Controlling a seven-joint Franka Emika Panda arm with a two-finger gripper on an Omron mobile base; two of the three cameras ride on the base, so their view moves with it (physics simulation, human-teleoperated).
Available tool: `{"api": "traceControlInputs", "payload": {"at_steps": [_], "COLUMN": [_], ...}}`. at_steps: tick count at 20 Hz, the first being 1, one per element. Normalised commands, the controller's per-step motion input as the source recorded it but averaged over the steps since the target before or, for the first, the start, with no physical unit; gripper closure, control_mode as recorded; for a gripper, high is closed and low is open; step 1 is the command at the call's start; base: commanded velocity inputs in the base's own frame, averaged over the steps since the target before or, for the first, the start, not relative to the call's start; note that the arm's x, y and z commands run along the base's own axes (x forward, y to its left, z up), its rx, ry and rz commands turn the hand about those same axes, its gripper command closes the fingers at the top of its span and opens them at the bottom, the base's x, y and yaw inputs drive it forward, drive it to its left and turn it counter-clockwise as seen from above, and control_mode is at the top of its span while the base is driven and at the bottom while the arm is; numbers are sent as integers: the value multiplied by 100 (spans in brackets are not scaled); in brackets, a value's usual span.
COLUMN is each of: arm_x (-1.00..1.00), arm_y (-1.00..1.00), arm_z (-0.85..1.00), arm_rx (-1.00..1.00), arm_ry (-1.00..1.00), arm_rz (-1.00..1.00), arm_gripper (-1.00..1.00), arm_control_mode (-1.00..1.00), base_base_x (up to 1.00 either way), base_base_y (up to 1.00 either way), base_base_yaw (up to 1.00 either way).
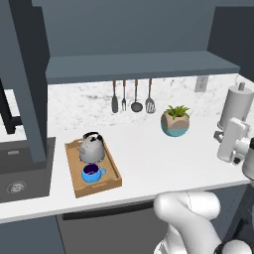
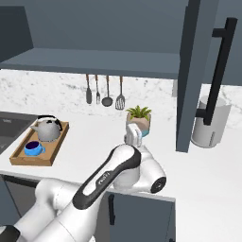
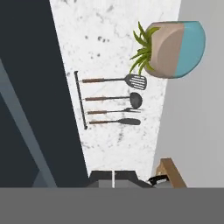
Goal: Pick the kettle from the counter and place it on the tray. Then pick the mug from the cabinet and place it on the tray. Then close the cabinet doors.
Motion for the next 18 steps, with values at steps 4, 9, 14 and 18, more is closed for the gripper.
{"api": "traceControlInputs", "payload": {"at_steps": [4, 9, 14, 18], "arm_x": [0, 0, 0, 0], "arm_y": [-55, -45, -45, -48], "arm_z": [0, 0, 0, 4], "arm_rx": [12, 13, 22, 20], "arm_ry": [-6, 0, -2, -10], "arm_rz": [0, 0, 0, 0], "arm_gripper": [100, 100, 100, 100], "arm_control_mode": [-100, -100, -100, -100], "base_base_x": [0, 0, 0, 0], "base_base_y": [0, 0, 0, 0], "base_base_yaw": [0, 0, 0, 0]}}
